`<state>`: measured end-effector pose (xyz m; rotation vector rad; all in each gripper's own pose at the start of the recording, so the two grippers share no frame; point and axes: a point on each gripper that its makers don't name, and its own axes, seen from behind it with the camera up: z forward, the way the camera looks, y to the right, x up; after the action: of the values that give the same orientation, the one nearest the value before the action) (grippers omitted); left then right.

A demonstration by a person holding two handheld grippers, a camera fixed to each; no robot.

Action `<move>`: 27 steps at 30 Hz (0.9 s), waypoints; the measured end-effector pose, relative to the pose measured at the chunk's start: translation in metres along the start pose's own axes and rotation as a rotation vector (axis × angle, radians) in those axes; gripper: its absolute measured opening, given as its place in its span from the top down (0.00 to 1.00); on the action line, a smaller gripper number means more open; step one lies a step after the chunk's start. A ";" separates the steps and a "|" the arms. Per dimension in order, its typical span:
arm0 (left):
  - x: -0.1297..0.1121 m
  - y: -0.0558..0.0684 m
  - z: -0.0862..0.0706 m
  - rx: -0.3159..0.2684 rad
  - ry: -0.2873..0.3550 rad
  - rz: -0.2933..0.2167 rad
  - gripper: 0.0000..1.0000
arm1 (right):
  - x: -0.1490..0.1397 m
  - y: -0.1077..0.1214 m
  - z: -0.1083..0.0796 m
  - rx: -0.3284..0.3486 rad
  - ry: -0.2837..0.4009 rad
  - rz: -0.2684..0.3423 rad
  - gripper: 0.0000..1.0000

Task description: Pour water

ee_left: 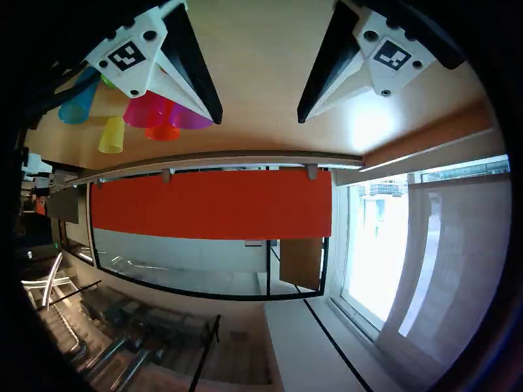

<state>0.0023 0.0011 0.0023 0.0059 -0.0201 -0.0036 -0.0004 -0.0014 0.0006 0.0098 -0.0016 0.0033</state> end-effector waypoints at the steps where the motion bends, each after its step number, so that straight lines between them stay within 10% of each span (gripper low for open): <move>1: 0.000 0.000 0.000 0.000 0.000 0.000 0.16 | 0.000 0.000 0.000 0.000 0.000 0.000 0.01; 27: -0.002 0.001 0.001 0.000 0.001 -0.002 0.16 | 0.000 0.000 0.000 0.000 0.000 0.000 0.00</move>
<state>0.0002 0.0017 0.0029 0.0061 -0.0192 -0.0059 -0.0004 -0.0010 0.0005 0.0098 -0.0015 0.0037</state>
